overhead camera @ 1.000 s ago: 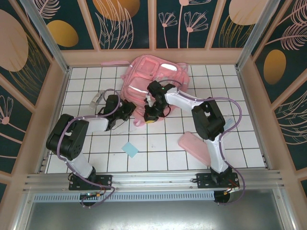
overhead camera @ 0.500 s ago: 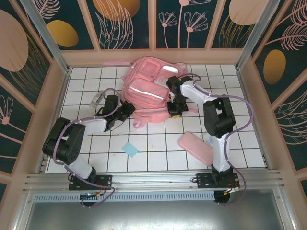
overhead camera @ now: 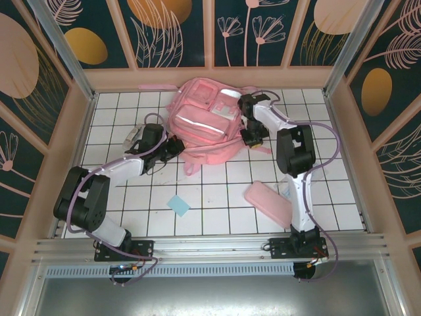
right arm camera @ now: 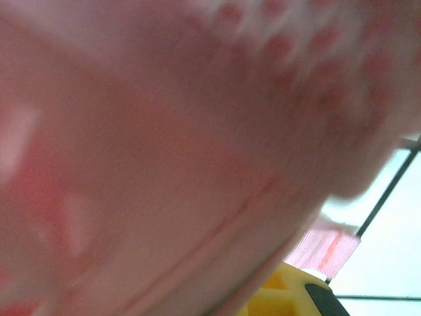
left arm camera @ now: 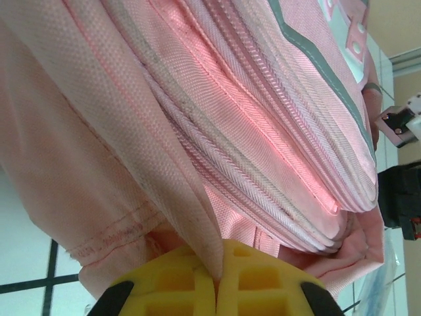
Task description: Pack the student bag
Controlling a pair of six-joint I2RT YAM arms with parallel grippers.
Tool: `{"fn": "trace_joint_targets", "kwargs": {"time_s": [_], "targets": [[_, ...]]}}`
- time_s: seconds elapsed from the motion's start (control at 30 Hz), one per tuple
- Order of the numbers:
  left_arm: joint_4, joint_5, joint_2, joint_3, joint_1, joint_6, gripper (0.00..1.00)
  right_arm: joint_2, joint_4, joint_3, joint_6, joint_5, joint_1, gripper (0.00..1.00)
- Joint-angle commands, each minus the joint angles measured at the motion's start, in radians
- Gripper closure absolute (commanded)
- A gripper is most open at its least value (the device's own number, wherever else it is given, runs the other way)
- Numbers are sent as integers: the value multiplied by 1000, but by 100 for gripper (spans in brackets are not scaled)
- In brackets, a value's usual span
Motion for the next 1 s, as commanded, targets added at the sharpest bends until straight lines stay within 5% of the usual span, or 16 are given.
{"fn": "trace_joint_targets", "kwargs": {"time_s": [0.0,0.23,0.43,0.57,0.67,0.73,0.9,0.97], "targets": [[-103,-72,-60,29,57,79,100,-10,42,21,-76,155,-63,100],[-167,-71,-61,98,73,130,100,-75,278,-130,-332,306,-9,100],[-185,-84,-78,89,74,136,100,-15,226,-25,-275,378,-32,100],[-170,-81,-77,77,74,125,100,-31,196,18,-213,251,-26,100],[-141,-65,-61,76,73,106,100,-58,157,41,-170,57,-22,61],[-117,-51,-51,76,74,88,100,-98,165,8,-166,-62,-13,6],[-121,-45,-35,87,75,88,98,-260,250,-161,-126,-62,26,1],[-175,-95,-43,103,74,113,73,-324,278,-211,-96,-59,29,1]]}}
